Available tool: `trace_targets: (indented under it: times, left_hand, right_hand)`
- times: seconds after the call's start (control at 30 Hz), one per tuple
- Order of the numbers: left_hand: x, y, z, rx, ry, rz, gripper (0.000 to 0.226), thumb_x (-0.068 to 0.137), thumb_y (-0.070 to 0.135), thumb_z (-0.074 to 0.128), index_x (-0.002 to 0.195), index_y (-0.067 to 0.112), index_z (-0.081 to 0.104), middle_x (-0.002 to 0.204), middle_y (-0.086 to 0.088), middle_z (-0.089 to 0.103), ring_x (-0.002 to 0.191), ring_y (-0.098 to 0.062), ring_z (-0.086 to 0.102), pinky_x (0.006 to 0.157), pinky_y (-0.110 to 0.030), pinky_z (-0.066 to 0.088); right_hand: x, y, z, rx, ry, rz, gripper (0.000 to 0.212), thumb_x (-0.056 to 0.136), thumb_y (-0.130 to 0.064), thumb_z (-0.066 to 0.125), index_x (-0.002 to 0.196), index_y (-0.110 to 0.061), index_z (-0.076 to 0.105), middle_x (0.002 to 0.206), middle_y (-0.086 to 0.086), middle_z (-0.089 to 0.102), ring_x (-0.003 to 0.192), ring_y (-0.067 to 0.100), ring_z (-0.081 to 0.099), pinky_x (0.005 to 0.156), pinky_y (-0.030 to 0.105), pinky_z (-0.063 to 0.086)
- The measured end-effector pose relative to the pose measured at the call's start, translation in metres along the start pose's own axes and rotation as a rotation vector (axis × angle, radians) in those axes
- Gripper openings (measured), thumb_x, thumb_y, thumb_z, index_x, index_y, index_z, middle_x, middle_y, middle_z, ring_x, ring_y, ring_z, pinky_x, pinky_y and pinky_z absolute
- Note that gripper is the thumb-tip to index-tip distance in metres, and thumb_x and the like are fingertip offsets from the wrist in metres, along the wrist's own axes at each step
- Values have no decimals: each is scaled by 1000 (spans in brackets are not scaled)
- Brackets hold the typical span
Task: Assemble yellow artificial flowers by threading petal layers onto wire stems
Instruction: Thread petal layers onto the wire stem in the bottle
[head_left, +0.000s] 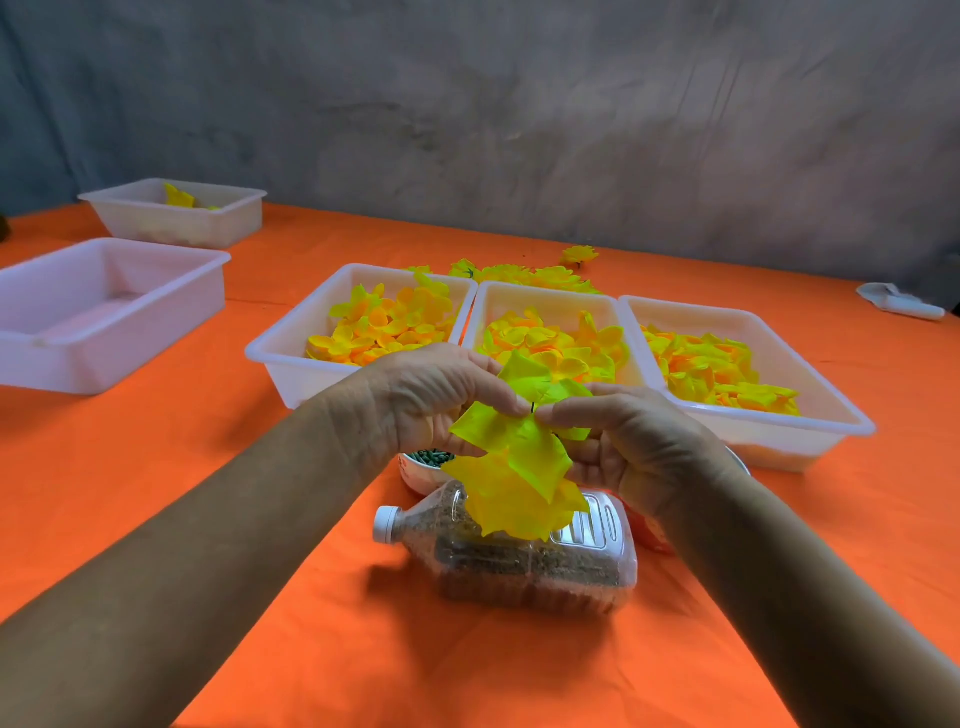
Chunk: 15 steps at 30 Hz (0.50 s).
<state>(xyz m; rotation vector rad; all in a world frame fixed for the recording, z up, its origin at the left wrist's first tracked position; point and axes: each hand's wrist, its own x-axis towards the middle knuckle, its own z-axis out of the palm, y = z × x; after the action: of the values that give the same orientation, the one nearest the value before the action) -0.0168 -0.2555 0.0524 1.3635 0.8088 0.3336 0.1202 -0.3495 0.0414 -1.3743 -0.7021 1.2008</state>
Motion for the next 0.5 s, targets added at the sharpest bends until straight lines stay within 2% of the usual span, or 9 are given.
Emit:
trace_targets:
  times: [0.07,0.13,0.23,0.3,0.4,0.5]
  left_hand:
    - [0,0,-1,33,22,11,51,77,-2,67,125,5,54,113,-12,58,99,-23,56,64,-34,47]
    - [1,0,-1,62,38,25,46,75,-2,70,119,6,57,117,-12,56,104,-24,54,60,-33,48]
    - [3,0,-3,94,44,50,30,73,-2,72,98,11,61,102,-7,60,87,-19,58,55,-30,47]
    - [4,-1,-5,99,44,62,28,72,-2,72,90,15,60,95,-6,60,77,-17,59,54,-30,47]
    - [6,1,-7,124,16,64,28,72,-3,71,91,14,61,85,-4,63,65,-15,61,55,-30,50]
    - [7,6,-7,167,-14,59,26,74,-4,70,94,12,62,85,-5,63,66,-16,61,61,-32,51]
  right_hand:
    - [-3,-1,-1,-80,-4,-46,28,69,3,72,88,-12,59,67,4,72,50,13,66,42,19,48]
    - [-5,-1,-2,-163,19,-83,23,68,0,74,84,-13,64,65,1,71,50,9,64,43,19,45]
    - [-8,-2,-2,-242,37,-108,18,69,-2,75,77,-14,65,62,-1,70,52,8,64,53,24,44]
    - [-8,-3,-2,-245,48,-107,18,69,-3,75,78,-15,65,62,0,69,53,10,63,55,25,43]
    - [-8,-3,-2,-239,86,-114,17,69,-8,76,80,-15,66,70,4,66,65,18,59,56,27,42]
    - [-10,-1,-1,-286,103,-136,14,70,-8,76,78,-15,66,71,2,65,66,17,59,56,26,42]
